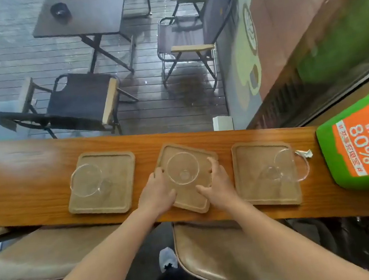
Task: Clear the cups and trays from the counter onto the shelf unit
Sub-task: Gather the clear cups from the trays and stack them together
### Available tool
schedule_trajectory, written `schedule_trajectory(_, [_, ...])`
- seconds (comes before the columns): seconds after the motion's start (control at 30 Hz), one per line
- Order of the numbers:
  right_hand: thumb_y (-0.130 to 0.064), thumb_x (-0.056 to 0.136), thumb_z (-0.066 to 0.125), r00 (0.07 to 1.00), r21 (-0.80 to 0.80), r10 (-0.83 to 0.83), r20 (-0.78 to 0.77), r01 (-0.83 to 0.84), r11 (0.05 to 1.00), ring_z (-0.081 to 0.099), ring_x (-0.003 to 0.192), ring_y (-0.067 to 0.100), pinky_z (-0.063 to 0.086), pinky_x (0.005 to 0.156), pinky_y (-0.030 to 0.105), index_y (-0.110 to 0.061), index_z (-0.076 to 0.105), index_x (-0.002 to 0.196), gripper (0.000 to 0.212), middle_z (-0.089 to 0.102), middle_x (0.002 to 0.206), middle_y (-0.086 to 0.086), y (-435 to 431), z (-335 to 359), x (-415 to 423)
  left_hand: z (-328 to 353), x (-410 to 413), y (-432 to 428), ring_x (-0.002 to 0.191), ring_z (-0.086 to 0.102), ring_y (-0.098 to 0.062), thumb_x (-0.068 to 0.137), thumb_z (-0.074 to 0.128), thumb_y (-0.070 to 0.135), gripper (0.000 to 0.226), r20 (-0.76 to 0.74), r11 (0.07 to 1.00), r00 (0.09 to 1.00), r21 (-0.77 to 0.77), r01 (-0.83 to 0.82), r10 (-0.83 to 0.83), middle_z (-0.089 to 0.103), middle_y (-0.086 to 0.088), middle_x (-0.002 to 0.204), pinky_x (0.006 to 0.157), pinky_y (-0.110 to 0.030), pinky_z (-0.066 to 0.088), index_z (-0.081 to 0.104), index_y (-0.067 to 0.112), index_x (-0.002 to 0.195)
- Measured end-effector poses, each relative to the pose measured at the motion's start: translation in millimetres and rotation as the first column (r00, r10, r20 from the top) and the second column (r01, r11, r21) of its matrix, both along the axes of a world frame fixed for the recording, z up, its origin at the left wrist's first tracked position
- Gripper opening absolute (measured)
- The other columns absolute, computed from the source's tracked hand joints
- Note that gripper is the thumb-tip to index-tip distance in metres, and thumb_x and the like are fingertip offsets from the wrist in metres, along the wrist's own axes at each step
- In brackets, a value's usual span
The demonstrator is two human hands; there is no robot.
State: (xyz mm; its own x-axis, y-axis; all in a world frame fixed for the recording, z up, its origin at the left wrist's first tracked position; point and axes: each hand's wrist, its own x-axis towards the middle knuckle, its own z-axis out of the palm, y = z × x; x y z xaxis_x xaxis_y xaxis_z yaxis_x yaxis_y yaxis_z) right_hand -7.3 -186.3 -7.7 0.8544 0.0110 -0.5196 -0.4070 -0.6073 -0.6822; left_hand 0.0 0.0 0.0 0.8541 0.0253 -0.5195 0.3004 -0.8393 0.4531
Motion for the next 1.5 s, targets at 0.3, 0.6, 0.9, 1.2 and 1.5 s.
schedule_trajectory(0.3, [-0.027, 0.079, 0.083, 0.999, 0.2, 0.034, -0.008, -0.032, 0.979, 0.063, 0.094, 0.008, 0.058, 0.081, 0.032, -0.037, 0.032, 0.144, 0.084, 0.046, 0.14, -0.007, 9, -3, 27, -8, 22, -4, 0.103, 0.065, -0.016, 0.084, 0.072, 0.012, 0.066, -0.021, 0.94, 0.991, -0.315, -0.131, 0.131, 0.055, 0.006, 0.136, 0.093, -0.037, 0.053, 0.043, 0.034, 0.139])
schedule_trajectory(0.6, [-0.029, 0.075, 0.085, 0.996, 0.159, 0.016, 0.086, -0.029, 0.987, 0.067, 0.077, -0.003, 0.054, 0.06, 0.015, -0.037, 0.038, 0.139, 0.079, 0.05, 0.124, -0.016, 41, 34, 38, 34, 34, 30, 0.09, 0.068, -0.012, 0.083, 0.069, 0.006, 0.068, 0.041, 0.9, 0.994, -0.43, -0.072, 0.099, 0.053, 0.007, 0.124, 0.083, -0.034, 0.058, 0.041, 0.025, 0.142])
schedule_trajectory(0.9, [-0.033, 0.076, 0.084, 0.967, 0.209, 0.132, 0.216, -0.178, 0.962, 0.07, 0.082, 0.011, 0.057, 0.062, 0.022, -0.027, 0.037, 0.144, 0.083, 0.052, 0.129, -0.008, 155, 96, 62, 95, 33, 146, 0.081, 0.067, -0.008, 0.085, 0.077, 0.019, 0.069, 0.26, 0.906, 0.943, -0.414, -0.085, 0.207, 0.049, 0.013, 0.119, 0.059, -0.009, 0.051, 0.042, 0.024, 0.143])
schedule_trajectory(1.2, [-0.024, 0.077, 0.084, 0.951, 0.191, 0.227, 0.212, -0.268, 0.944, 0.071, 0.077, 0.006, 0.056, 0.06, 0.018, -0.025, 0.038, 0.143, 0.081, 0.053, 0.132, -0.003, 246, 98, 48, 93, 2, 236, 0.087, 0.067, -0.014, 0.087, 0.075, 0.016, 0.062, 0.282, 0.904, 0.919, -0.402, -0.147, 0.275, 0.054, 0.009, 0.117, 0.065, -0.016, 0.054, 0.044, 0.024, 0.14])
schedule_trajectory(1.5, [-0.018, 0.077, 0.083, 0.973, 0.102, 0.194, 0.123, -0.207, 0.973, 0.071, 0.081, 0.007, 0.06, 0.08, 0.031, -0.023, 0.036, 0.143, 0.081, 0.058, 0.129, -0.001, 265, 71, 29, 56, -10, 249, 0.094, 0.058, -0.008, 0.085, 0.075, 0.015, 0.065, 0.221, 0.904, 0.945, -0.406, -0.136, 0.241, 0.045, 0.021, 0.109, 0.07, -0.011, 0.041, 0.043, 0.021, 0.141])
